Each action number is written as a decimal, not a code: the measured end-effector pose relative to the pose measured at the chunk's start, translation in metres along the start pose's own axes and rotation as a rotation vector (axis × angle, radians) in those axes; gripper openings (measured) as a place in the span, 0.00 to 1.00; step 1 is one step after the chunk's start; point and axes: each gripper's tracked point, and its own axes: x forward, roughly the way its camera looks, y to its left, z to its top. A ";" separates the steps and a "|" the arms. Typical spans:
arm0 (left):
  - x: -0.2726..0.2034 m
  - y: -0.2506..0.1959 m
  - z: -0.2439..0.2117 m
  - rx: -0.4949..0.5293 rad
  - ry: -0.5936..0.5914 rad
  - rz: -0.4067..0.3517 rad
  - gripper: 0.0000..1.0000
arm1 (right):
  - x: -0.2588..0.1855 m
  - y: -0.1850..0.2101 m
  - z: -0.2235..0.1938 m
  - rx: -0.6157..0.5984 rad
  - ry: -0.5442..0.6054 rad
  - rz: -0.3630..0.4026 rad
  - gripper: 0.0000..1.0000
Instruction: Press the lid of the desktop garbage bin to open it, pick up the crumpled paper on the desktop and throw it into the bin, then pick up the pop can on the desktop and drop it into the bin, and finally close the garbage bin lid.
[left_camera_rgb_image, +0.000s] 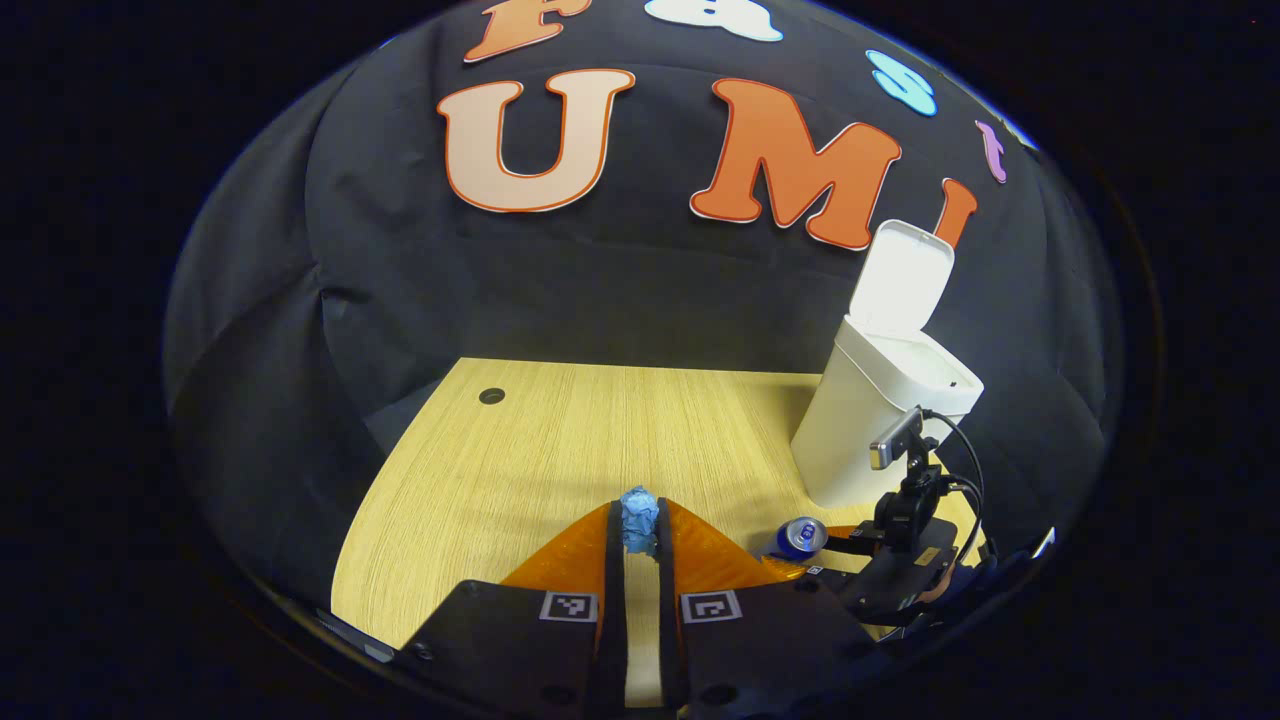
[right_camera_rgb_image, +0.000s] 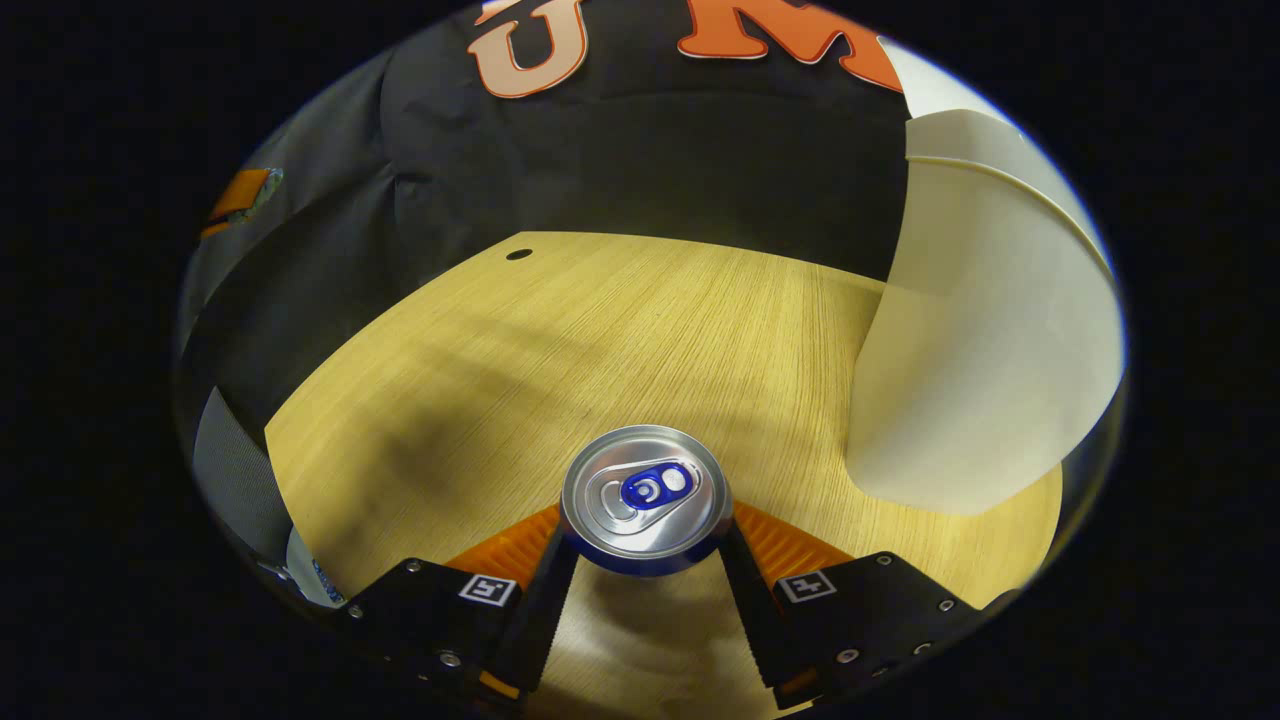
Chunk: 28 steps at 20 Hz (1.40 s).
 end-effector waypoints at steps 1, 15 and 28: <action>0.002 -0.004 0.002 0.007 -0.002 -0.013 0.16 | -0.003 -0.001 0.002 0.004 -0.007 -0.010 0.80; 0.034 -0.060 0.023 0.084 -0.035 -0.176 0.16 | -0.037 -0.027 0.018 0.121 -0.069 -0.170 0.80; 0.048 -0.151 0.064 0.175 -0.105 -0.350 0.16 | -0.098 -0.080 -0.018 0.280 -0.094 -0.318 0.80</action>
